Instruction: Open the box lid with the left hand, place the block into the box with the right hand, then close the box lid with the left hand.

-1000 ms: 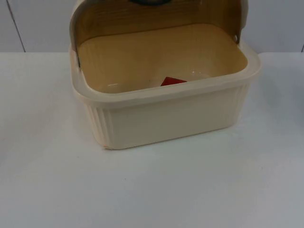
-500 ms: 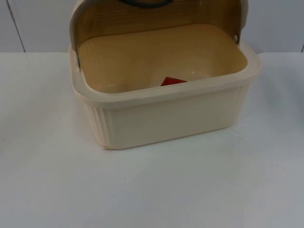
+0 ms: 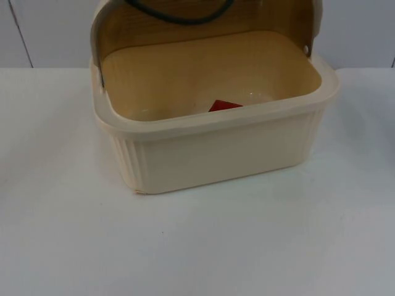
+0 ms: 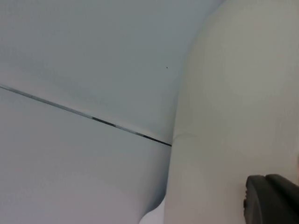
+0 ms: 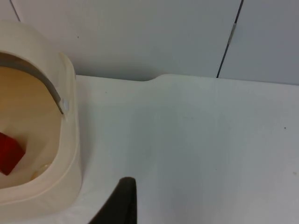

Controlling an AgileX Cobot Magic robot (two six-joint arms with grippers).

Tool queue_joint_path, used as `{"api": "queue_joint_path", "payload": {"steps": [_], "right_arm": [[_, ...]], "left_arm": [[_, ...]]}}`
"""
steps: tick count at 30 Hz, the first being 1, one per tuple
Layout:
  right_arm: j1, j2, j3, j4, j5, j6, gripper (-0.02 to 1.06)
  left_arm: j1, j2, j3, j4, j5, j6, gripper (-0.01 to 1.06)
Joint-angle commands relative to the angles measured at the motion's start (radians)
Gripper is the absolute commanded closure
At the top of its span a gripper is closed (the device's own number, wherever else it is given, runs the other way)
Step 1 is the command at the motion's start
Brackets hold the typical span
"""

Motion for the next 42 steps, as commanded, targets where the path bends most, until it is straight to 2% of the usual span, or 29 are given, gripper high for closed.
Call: {"api": "queue_joint_path", "payload": {"steps": [1,31,39,42], "right_arm": [[0.004,-0.001,0.0,-0.005,-0.006,-0.002,0.0],[0.004,-0.001,0.0,-0.005,-0.004,-0.004,0.0],[0.004,-0.001,0.0,-0.005,-0.002,-0.001,0.0],[0.004,-0.001,0.0,-0.003,-0.002,-0.001,0.0]], "left_arm": [[0.0,0.004,-0.004,-0.029,0.008,-0.003,1.05],[0.0,0.024,-0.004,-0.075,0.005,-0.056,1.05],[0.0,0.024,-0.004,-0.064,0.172,-0.067,1.05],[-0.003,0.024,-0.004,-0.064,0.186,-0.08,1.05]]}}
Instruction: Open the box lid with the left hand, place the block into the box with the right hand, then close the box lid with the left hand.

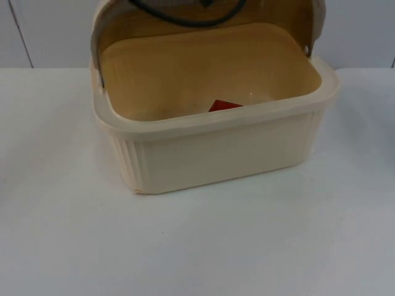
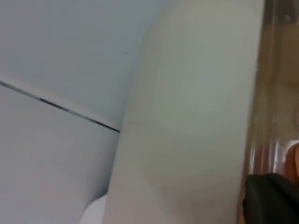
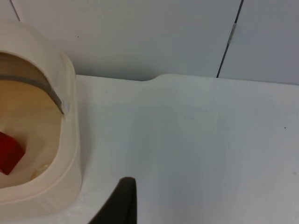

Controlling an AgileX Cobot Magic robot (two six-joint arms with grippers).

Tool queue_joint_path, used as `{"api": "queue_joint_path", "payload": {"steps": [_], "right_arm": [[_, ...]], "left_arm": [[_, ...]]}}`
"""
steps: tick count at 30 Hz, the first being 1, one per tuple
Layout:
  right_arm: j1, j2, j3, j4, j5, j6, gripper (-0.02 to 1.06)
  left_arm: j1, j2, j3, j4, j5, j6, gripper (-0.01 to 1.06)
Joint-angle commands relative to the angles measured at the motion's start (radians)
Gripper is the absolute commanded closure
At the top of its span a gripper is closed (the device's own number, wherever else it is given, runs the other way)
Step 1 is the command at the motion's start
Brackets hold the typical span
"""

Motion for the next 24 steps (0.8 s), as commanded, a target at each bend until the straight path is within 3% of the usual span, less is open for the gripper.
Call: {"api": "queue_joint_path", "payload": {"steps": [1,13,24], "right_arm": [[0.004,-0.001,0.0,-0.003,0.0,-0.001,0.0],[0.004,-0.001,0.0,-0.001,0.035,-0.001,0.0],[0.004,-0.001,0.0,-0.001,0.039,-0.001,0.0]], "left_arm": [[-0.003,0.007,0.007,0.006,0.065,-0.027,1.05],[-0.093,0.001,0.008,0.227,0.061,-0.182,1.05],[-0.159,-0.056,0.2,0.235,-0.053,-0.199,1.05]]}}
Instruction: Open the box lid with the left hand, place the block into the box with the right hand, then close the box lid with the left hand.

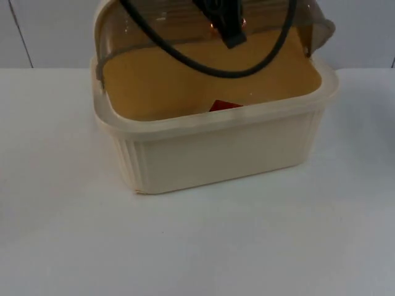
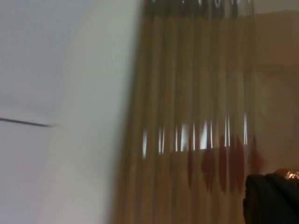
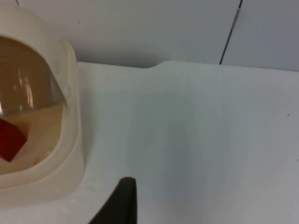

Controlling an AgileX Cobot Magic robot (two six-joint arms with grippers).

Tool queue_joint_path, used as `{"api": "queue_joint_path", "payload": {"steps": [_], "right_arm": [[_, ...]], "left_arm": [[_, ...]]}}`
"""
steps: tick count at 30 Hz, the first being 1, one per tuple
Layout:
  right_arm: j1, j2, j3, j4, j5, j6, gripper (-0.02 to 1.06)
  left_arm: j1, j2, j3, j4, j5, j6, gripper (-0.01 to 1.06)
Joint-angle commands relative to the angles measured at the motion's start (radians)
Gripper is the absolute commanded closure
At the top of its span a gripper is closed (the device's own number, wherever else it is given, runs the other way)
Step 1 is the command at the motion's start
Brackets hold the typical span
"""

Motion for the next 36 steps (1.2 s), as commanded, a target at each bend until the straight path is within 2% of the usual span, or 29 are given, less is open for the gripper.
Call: {"api": "queue_joint_path", "payload": {"steps": [1,5,13,16,18,21,22,27,29,31,36], "right_arm": [[0.004,-0.001,0.0,-0.002,0.002,-0.001,0.0],[0.004,-0.001,0.0,-0.002,0.002,-0.001,0.0],[0.004,-0.001,0.0,-0.002,-0.022,-0.001,0.0],[0.004,-0.001,0.0,-0.002,-0.027,-0.001,0.0],[0.004,-0.001,0.0,-0.002,-0.027,-0.001,0.0],[0.004,-0.001,0.0,-0.005,-0.026,-0.001,0.0],[0.004,-0.001,0.0,-0.005,-0.026,-0.001,0.0],[0.004,-0.001,0.0,-0.005,-0.018,0.003,0.0],[0.004,-0.001,0.0,-0.005,-0.015,0.003,0.0],[0.004,-0.001,0.0,-0.005,-0.015,0.003,0.0],[0.004,-0.001,0.0,-0.005,-0.015,0.003,0.0]], "left_arm": [[-0.01,-0.004,0.049,-0.023,0.002,-0.027,1.05],[-0.022,-0.044,0.123,-0.065,-0.03,-0.068,1.05],[-0.029,-0.104,0.366,-0.08,-0.207,-0.08,1.05],[-0.04,-0.121,0.411,-0.096,-0.236,-0.097,1.05],[-0.04,-0.124,0.411,-0.106,-0.235,-0.106,1.05],[-0.04,-0.165,0.411,-0.289,-0.235,-0.12,1.05],[-0.04,-0.165,0.411,-0.289,-0.235,-0.12,1.05],[-0.04,-0.25,0.411,-0.64,-0.317,-0.12,1.05],[-0.04,-0.267,0.411,-0.693,-0.341,-0.12,1.05],[-0.04,-0.312,0.411,-0.719,-0.395,-0.12,1.05],[-0.022,-0.43,0.411,-0.619,-0.436,-0.12,1.05]]}}
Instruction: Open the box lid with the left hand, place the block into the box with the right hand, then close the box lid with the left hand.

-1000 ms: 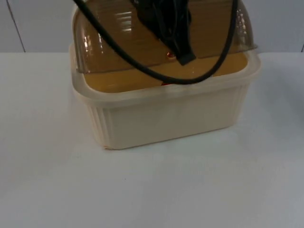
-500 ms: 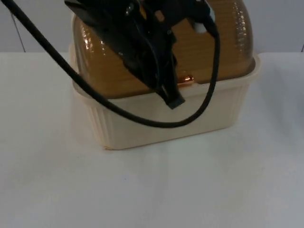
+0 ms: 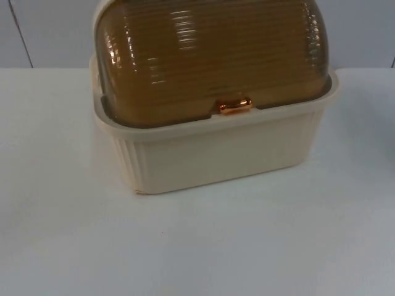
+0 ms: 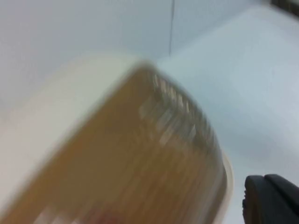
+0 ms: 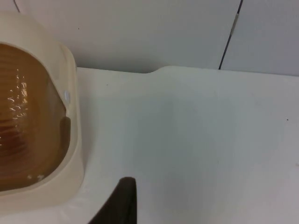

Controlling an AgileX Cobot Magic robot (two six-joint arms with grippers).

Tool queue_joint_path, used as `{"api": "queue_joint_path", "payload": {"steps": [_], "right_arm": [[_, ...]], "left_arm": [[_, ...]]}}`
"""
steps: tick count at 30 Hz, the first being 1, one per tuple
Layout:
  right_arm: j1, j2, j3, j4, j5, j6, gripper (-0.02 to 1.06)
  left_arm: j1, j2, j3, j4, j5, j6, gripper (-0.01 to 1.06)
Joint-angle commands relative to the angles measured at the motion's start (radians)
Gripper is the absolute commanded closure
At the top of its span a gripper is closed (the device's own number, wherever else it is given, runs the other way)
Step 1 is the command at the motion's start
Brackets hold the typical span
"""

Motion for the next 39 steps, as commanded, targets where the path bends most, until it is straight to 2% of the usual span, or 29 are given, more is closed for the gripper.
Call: {"api": "queue_joint_path", "payload": {"steps": [1,5,7,8,12,13,15,16,19,22,29,31,33,34,35,36,39], "right_arm": [[0.004,-0.001,0.0,-0.005,0.001,-0.001,0.0],[0.004,-0.001,0.0,-0.005,0.001,-0.001,0.0],[0.004,-0.001,0.0,-0.005,0.001,-0.001,0.0],[0.004,-0.001,0.0,-0.005,0.001,-0.001,0.0],[0.004,-0.001,0.0,-0.005,0.001,-0.001,0.0],[0.004,-0.001,0.0,-0.005,0.001,-0.001,0.0],[0.004,-0.001,0.0,-0.005,-0.004,-0.001,0.0],[0.004,-0.001,0.0,-0.005,-0.009,-0.001,0.0],[0.004,-0.001,0.0,-0.005,-0.021,-0.001,0.0],[0.004,-0.001,0.0,-0.005,-0.025,-0.001,0.0],[0.004,-0.001,0.0,-0.002,-0.019,-0.001,0.0],[0.004,-0.001,0.0,-0.002,-0.009,-0.001,0.0],[0.004,-0.001,0.0,-0.002,0.004,-0.001,0.0],[0.004,-0.001,0.0,-0.002,0.011,-0.001,0.0],[0.004,-0.001,0.0,-0.002,0.011,-0.001,0.0],[0.004,-0.001,0.0,-0.002,0.013,-0.001,0.0],[0.004,-0.001,0.0,-0.002,0.018,0.008,0.0]], "left_arm": [[0.022,-0.087,0.002,0.046,-0.027,-0.007,1.05],[0.083,-0.212,0.002,0.132,-0.013,-0.007,1.05],[0.204,-0.301,0.002,0.164,-0.002,-0.017,1.05],[0.204,-0.301,0.002,0.164,-0.002,-0.017,1.05],[0.501,-0.352,0.002,0.161,0.013,-0.189,1.05],[0.501,-0.352,0.002,0.161,0.013,-0.189,1.05],[0.643,-0.335,0.006,0.134,0.045,-0.254,1.05],[0.68,-0.32,0.013,0.117,0.06,-0.254,1.05],[0.68,-0.293,0.035,0.123,0.057,-0.219,1.05],[0.608,-0.242,0.064,0.133,0.048,-0.143,1.05],[0.587,-0.169,0.066,0.168,0.089,-0.144,1.02],[0.59,-0.163,0.066,0.17,0.096,-0.144,0.81],[0.59,-0.163,0.066,0.155,0.072,-0.144,0.45],[0.588,-0.165,0.066,0.129,0.065,-0.153,0.2],[0.588,-0.165,0.066,0.129,0.065,-0.153,0.2],[0.588,-0.165,0.066,0.109,0.06,-0.157,0.0],[0.588,-0.171,0.066,0.096,0.077,-0.155,0.01]]}}
